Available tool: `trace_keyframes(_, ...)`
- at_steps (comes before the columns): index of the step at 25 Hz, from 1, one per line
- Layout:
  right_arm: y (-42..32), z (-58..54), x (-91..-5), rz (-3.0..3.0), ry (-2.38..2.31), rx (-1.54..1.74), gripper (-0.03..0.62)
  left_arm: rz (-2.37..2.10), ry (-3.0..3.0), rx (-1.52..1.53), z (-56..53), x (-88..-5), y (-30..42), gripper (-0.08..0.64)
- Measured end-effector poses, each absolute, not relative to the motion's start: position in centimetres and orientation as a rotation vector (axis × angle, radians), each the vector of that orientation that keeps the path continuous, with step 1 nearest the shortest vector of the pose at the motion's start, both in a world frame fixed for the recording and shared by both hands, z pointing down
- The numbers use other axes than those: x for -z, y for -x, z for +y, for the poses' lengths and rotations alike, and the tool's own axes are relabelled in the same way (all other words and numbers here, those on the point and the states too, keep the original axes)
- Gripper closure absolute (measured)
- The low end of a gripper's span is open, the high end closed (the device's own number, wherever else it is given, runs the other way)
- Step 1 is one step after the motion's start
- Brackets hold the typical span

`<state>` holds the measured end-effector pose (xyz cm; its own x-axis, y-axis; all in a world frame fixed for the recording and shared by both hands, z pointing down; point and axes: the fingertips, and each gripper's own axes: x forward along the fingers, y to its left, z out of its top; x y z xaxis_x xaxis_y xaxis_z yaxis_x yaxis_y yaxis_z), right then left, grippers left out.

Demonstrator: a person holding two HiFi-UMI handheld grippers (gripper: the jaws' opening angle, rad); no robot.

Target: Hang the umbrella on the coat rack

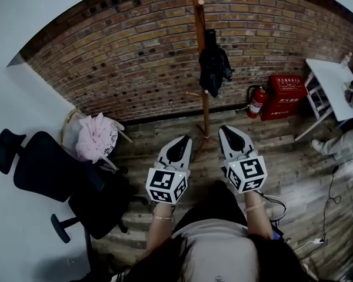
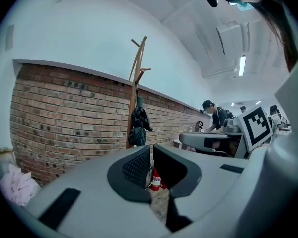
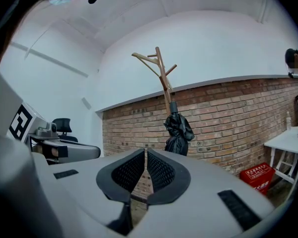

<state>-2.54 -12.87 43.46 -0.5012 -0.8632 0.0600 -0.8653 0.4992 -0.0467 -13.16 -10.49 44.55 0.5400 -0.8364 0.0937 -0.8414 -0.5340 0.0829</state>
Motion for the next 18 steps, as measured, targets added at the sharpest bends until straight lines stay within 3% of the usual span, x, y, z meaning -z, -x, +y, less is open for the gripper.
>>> trace_keyframes(18,1.6,-11.0,-43.0,-2.706,-1.511,-0.107,0.549,-1.565,-2.577,0.010,-8.8,-43.6,12.9,0.541)
